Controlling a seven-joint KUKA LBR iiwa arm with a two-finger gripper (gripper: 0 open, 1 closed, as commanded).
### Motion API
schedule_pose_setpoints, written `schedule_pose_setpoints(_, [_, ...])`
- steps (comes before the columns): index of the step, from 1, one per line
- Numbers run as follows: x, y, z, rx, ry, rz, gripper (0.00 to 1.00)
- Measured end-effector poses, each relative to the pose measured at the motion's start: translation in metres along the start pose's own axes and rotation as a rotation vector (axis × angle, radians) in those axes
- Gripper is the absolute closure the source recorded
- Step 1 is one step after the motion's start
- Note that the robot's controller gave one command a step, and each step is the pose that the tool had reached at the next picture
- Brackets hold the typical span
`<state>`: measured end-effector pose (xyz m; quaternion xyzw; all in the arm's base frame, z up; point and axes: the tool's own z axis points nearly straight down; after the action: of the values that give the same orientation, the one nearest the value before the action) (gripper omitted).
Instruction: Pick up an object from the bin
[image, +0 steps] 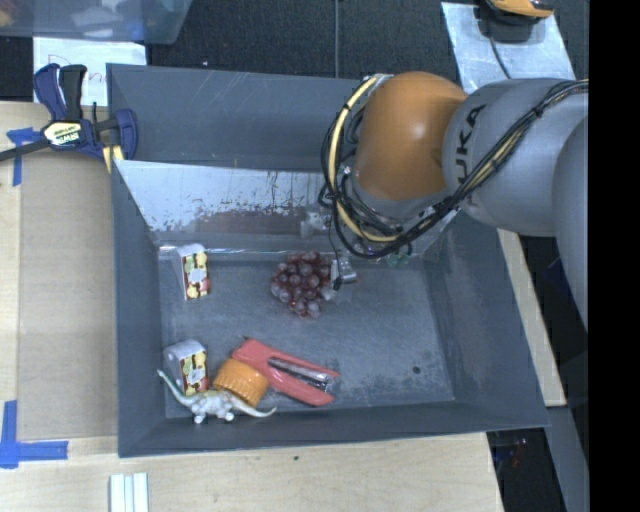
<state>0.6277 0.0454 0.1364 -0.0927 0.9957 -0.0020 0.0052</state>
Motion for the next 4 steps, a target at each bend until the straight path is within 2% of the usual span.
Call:
schedule_pose_setpoints(1, [0.003, -0.017, 0.062, -0.005, -0.009, 0.135, 0.0])
schedule_pose_setpoints(2, [0.003, -0.016, 0.07, 0.001, -0.023, 0.108, 1.0])
schedule_pose_setpoints(4, [0.004, -0.015, 0.057, 0.001, -0.023, 0.1, 1.0])
